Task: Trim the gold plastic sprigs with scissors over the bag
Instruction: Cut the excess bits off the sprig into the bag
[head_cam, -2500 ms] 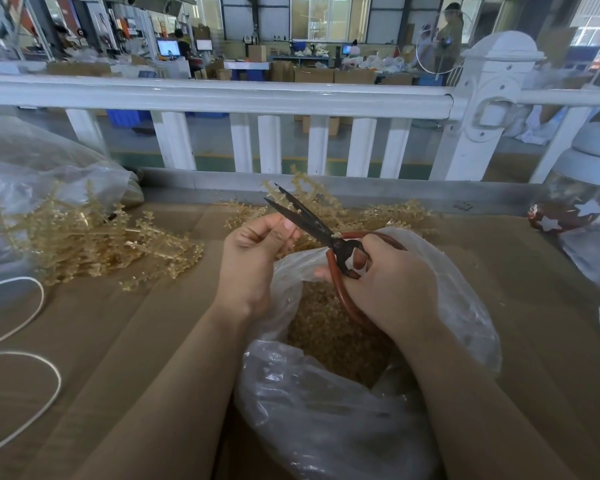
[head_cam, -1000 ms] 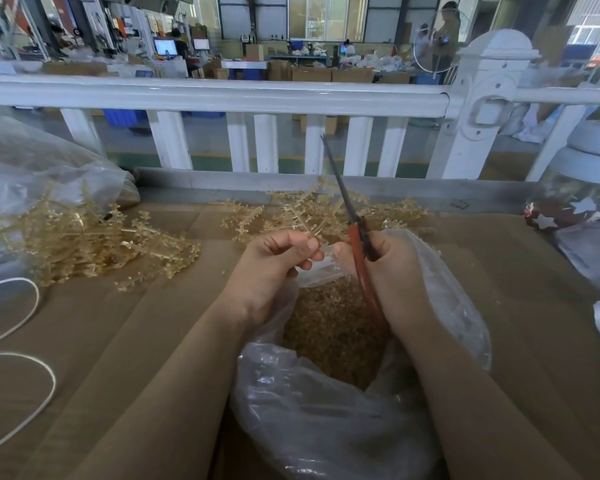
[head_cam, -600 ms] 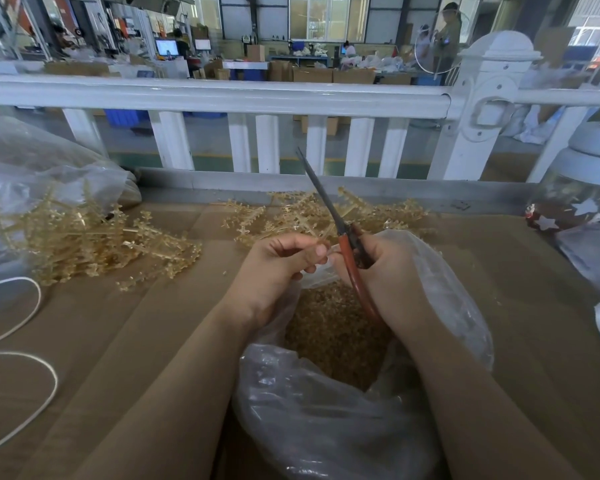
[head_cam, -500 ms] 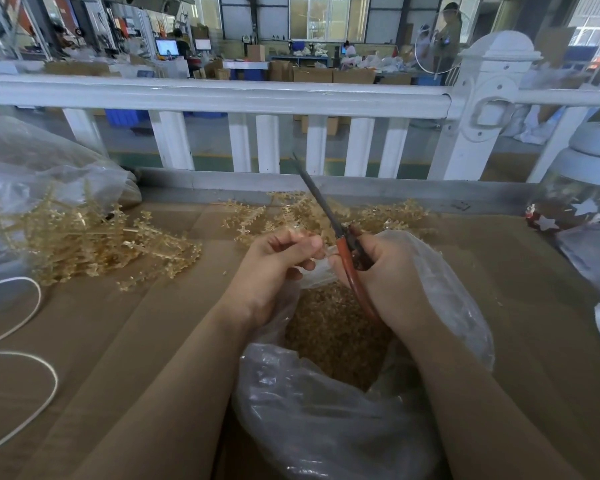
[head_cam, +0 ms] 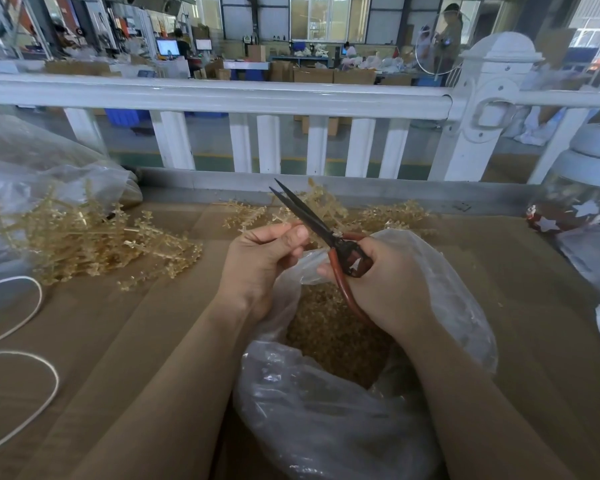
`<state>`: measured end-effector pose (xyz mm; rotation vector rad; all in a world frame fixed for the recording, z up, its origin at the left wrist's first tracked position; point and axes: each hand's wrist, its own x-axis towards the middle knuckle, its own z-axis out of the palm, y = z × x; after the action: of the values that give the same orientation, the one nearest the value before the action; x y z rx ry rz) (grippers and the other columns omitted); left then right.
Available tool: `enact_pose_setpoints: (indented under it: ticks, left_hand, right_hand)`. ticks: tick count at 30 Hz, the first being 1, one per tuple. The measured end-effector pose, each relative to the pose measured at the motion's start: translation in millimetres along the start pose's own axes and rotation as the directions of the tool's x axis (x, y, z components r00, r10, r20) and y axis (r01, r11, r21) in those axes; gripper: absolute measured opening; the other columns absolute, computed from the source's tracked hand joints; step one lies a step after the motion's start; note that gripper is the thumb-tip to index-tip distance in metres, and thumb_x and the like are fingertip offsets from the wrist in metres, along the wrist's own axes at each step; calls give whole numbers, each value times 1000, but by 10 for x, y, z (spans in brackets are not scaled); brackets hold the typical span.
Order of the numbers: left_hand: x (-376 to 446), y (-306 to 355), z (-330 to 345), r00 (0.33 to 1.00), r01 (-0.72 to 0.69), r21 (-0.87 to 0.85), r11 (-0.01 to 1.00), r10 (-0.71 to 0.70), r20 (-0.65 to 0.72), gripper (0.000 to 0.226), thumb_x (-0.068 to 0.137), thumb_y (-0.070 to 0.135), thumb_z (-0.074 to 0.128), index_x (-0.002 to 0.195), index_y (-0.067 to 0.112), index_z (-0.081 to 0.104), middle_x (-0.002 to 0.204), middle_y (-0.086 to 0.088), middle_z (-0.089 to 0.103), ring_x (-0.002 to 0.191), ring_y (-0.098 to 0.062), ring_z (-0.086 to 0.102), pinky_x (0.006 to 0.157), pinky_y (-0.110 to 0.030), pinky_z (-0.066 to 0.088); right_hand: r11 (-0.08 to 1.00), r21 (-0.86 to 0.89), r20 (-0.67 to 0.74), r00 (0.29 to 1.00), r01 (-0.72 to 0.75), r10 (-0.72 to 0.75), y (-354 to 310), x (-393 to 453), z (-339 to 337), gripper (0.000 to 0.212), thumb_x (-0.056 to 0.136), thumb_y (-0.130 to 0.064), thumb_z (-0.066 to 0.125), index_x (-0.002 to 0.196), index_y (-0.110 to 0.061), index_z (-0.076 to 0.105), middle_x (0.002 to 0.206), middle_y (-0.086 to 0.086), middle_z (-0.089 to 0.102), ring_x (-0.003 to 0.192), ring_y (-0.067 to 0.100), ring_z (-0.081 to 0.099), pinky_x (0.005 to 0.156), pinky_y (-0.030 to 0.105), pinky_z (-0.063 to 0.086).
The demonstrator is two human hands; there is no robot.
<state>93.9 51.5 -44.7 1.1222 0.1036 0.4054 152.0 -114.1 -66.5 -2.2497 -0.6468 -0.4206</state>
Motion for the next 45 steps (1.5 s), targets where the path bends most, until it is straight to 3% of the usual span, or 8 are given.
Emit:
enact_pose_setpoints:
  ticks: [2,5,9,15,21,31,39,45]
  left_hand:
    - [9,2,-18,1000,-1,-9,1000,1,-9,19,68,13,75,83,3,71,66,-2,64,58,-9,53,61,-18,49]
    - [14,8,-35,1000,-11,-32,999,12,14,7,70,13,74,77,10,76,70,0,67,62,-7,55,63,-17,50]
    - [15,11,-54,995,-40,-56,998,46,93,10,75,13,70,77,16,79,70,2,66,65,-7,56,66,-17,49]
    - [19,-2,-76,986,-106,-21,994,107,126,17,83,9,63,82,14,79,70,1,65,68,-8,56,70,-17,49]
    - [23,1,-81,985,-118,12,993,115,126,16,80,10,66,76,17,80,75,0,68,68,-7,57,71,-18,49]
    - [35,-11,-117,984,-99,-36,994,103,146,14,80,11,66,72,15,77,66,-1,67,64,-8,58,65,-18,51]
    - [21,7,-85,988,-84,-46,995,89,129,12,81,10,65,80,11,77,70,-2,67,67,-9,58,68,-19,49]
    - [6,17,-72,986,-108,-40,993,112,121,11,81,9,65,80,10,75,71,-3,67,68,-12,58,69,-21,48]
  right_hand:
    - [1000,-12,3,1000,14,-14,12,-4,-3,50,75,-78,61,98,-34,68,83,-20,66,76,0,61,67,17,48]
    - [998,-48,15,999,31,-30,9,1,-12,62,71,-86,52,101,-34,66,84,-21,65,76,-1,59,66,14,47]
    - [993,-100,10,998,56,-55,11,5,-24,54,75,-82,56,101,-35,62,79,-26,54,71,-3,53,63,8,38]
    - [976,-203,-14,996,85,-89,-17,-6,-80,60,68,-92,39,87,-35,48,72,-26,47,63,-10,42,58,5,28]
    - [956,-276,-48,992,98,-116,29,-7,-67,51,79,-81,55,85,-30,51,73,-17,56,63,-1,50,55,13,39]
    - [957,-239,-90,977,166,-192,12,-11,-57,67,72,-93,30,74,-28,49,67,-15,55,58,2,50,56,21,51]
    - [954,-260,-110,977,151,-185,2,-16,-69,54,77,-79,56,73,-24,58,65,-13,59,56,4,51,54,20,47]
    - [951,-262,-136,969,166,-206,-15,-28,-74,68,76,-88,42,74,-23,61,64,-13,58,56,6,52,53,24,50]
